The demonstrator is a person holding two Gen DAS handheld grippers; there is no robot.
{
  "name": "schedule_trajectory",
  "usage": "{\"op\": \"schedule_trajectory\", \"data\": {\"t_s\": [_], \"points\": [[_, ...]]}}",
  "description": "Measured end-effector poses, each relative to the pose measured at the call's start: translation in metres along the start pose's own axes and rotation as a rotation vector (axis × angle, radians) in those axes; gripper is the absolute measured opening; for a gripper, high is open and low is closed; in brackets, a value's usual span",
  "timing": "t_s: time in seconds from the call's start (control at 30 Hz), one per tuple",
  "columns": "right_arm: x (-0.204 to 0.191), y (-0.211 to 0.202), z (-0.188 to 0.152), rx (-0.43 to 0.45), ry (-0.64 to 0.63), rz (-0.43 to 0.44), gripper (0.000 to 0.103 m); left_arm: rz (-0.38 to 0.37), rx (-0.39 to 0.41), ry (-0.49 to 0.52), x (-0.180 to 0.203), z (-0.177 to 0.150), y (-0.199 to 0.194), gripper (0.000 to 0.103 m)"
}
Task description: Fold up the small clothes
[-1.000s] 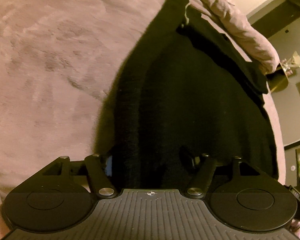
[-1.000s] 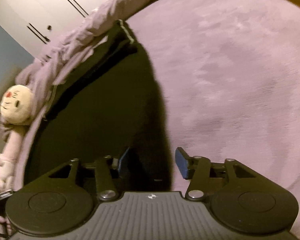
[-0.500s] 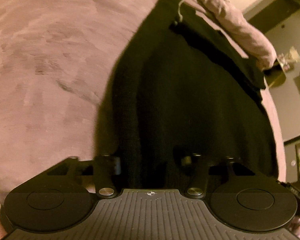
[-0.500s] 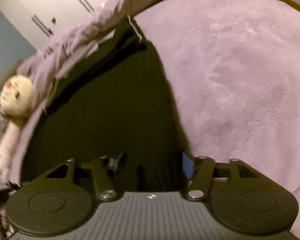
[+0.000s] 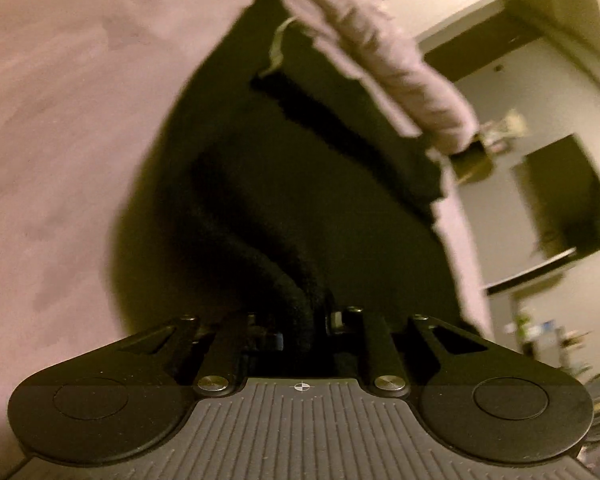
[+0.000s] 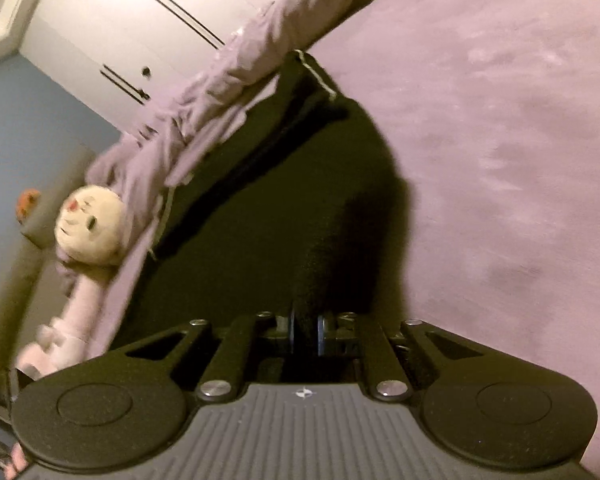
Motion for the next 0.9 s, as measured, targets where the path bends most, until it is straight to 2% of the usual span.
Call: {"op": "schedule_trajectory", "data": {"t_s": [0.13,0.3,0.37,0.47,0.6,0.77,0.9], "points": [[-0.012,0.039,0.034,0.021,0.011,0.047,0.009,-0.043,0.041,0.039,0.025,0.056,0.026,0.018],[-0.022,0.086,0.089,0.053,0.006,0.0,0.009,-0.008,0.096,0.006,0.042,0.122,0.056,0.018],[-0.023,0.096,0.106,0.07,0.033,-0.025,0.009,0.015,0.128,-0.026,0.042,0.141,0.06,0.018],[-0.022,0.109,0.129,0.084,0.073,-0.079,0.009,0.05,0.171,-0.133,0.032,0.166,0.061,0.018],[-0.02,0.118,0.156,0.083,0.074,-0.149,0.009,0.112,0.183,-0.219,0.024,0.19,0.066,0.018],[-0.035,0.135,0.19,0.066,-0.026,-0.194,0.009,0.132,0.188,-0.163,0.049,0.219,0.081,0.018],[-0.039,0.144,0.213,0.082,-0.055,-0.192,0.009,0.084,0.233,-0.11,0.074,0.239,0.082,0.018]]}}
Point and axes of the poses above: each gripper's, at about its wrist camera, not at the fingertips, and y roughly the way its jaws point, x to its right, z to its top, the point moved 3 cm from there along y, roughly the way its jaws point, and after that the axes turned 7 degrees about -y, right-handed, at the moved point
